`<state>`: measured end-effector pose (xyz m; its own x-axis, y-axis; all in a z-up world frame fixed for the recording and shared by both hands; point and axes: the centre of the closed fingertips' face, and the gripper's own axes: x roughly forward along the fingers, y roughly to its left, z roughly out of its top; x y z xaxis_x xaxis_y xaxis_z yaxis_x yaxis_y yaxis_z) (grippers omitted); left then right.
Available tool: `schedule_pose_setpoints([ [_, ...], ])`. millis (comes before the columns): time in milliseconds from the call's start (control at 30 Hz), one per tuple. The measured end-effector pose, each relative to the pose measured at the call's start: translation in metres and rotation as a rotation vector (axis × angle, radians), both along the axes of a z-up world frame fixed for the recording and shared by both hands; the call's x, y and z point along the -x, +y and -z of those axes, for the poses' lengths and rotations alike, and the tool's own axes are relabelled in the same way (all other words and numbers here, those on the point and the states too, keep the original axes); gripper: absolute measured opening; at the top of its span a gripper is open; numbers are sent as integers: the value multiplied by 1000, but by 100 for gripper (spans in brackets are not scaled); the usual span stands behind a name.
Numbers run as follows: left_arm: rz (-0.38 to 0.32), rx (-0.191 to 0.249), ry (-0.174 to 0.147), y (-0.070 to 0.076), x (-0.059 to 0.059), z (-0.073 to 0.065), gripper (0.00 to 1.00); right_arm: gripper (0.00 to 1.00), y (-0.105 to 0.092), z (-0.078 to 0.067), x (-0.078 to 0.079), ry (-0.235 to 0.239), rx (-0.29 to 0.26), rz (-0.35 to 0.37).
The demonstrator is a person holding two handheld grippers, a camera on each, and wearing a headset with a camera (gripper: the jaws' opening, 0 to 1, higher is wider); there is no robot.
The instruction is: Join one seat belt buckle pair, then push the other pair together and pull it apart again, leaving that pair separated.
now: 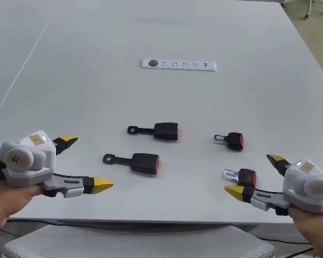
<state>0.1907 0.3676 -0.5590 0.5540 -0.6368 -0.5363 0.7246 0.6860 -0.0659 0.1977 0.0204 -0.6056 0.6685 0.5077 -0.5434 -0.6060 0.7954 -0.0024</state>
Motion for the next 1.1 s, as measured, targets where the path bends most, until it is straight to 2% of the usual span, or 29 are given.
schedule_pose_setpoints([
  [767,34,-23,1,-6,-1,1,100,96,1,5,4,28,10,-55],
  [900,48,-32,-3,-6,-2,1,100,95,3,7,7,45,7,-83],
  [1100,71,-44,-2,-9,-5,2,100,95,4,11,8,63,29,-132],
])
